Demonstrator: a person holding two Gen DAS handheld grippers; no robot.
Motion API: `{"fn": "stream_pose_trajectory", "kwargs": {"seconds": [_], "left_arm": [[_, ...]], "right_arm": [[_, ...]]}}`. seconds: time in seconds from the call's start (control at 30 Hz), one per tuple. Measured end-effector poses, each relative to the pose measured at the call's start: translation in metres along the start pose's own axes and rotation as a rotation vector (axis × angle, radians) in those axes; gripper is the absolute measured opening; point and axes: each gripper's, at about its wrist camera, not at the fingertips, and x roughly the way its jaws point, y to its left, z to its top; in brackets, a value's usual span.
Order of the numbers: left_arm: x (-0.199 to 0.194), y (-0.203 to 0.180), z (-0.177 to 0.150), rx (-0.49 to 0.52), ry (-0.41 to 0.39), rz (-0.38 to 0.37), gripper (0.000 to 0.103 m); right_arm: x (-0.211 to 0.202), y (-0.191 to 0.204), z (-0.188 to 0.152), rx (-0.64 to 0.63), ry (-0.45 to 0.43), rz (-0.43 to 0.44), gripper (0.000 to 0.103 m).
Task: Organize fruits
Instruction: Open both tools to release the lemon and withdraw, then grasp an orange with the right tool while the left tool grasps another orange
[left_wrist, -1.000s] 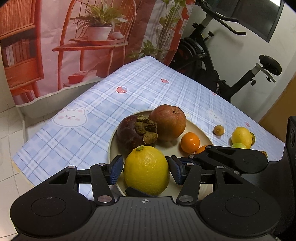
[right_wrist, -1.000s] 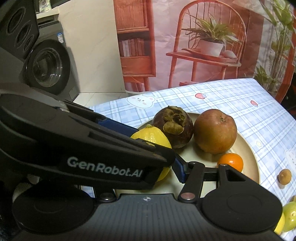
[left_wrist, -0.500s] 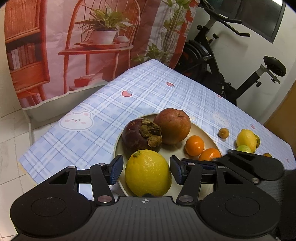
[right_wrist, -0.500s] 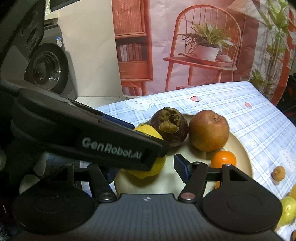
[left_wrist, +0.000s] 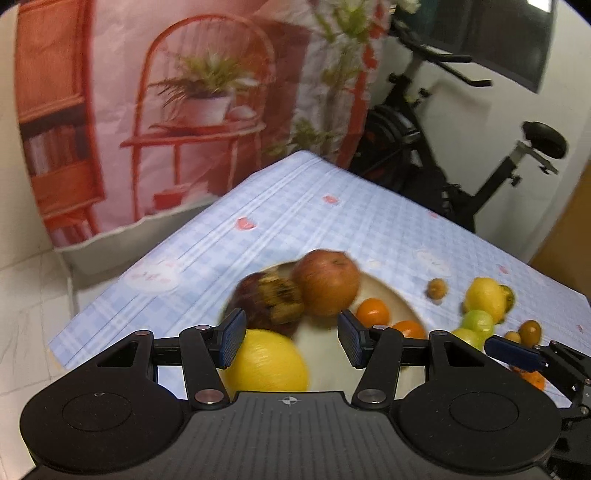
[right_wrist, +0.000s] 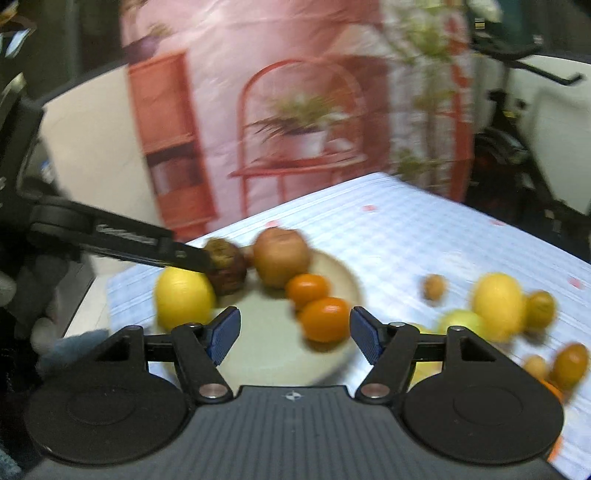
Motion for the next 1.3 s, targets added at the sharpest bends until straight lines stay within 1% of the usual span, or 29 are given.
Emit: {"fn": "stream_pose_trajectory", "kwargs": {"seconds": [0.2,0.33,0.4,0.47,0.6,0.67,0.8,0.93,1.1,1.17,1.27,1.3], "left_arm": [[-0.004,-0.035,-0.001,0.100,-0.031,-0.065,0.058],[-0.004,-0.055,-0.004,0.138,-0.035,-0.127,0.058],[-0.002,-0.065,-0.007,0.145,-0.018,-0.175,0.058],[0.000,-0.074,-0.012,0.166,-0.001,-0.204,0.058],[0.000,-0.089,-0.021,0.215,0.004,-0.245,0.058],[0.001,-0.095,-0.023,0.232,0.009,-0.260,0.058],[0.004,-0.100,-0.026,0.245,0.019,-0.265,0.058],[0.008,-0.103,-0.027,0.255,0.035,-0.267,0.058],[0.012,-0.106,-0.030,0.263,0.044,-0.270,0.058],[0.013,-0.106,-0.031,0.265,0.049,-0.271,0.058],[0.015,-0.108,-0.034,0.267,0.060,-0.270,0.058],[0.015,-0.109,-0.035,0.270,0.062,-0.271,0.058]], "right_arm": [[-0.036,-0.035,-0.016,0.062,-0.049,-0.108,0.068],[-0.058,-0.049,-0.030,0.069,-0.092,-0.222,0.068],[-0.066,-0.055,-0.037,0.084,-0.106,-0.276,0.068],[-0.071,-0.063,-0.044,0.107,-0.108,-0.308,0.069],[-0.074,-0.077,-0.051,0.148,-0.111,-0.344,0.068],[-0.075,-0.083,-0.055,0.159,-0.107,-0.354,0.068],[-0.073,-0.090,-0.062,0.186,-0.098,-0.357,0.062],[-0.071,-0.091,-0.065,0.178,-0.082,-0.356,0.056],[-0.064,-0.099,-0.072,0.231,-0.051,-0.342,0.053],[-0.065,-0.103,-0.073,0.256,-0.053,-0.340,0.052],[-0.064,-0.104,-0.072,0.257,-0.042,-0.335,0.052],[-0.062,-0.103,-0.072,0.252,-0.034,-0.333,0.050]]}}
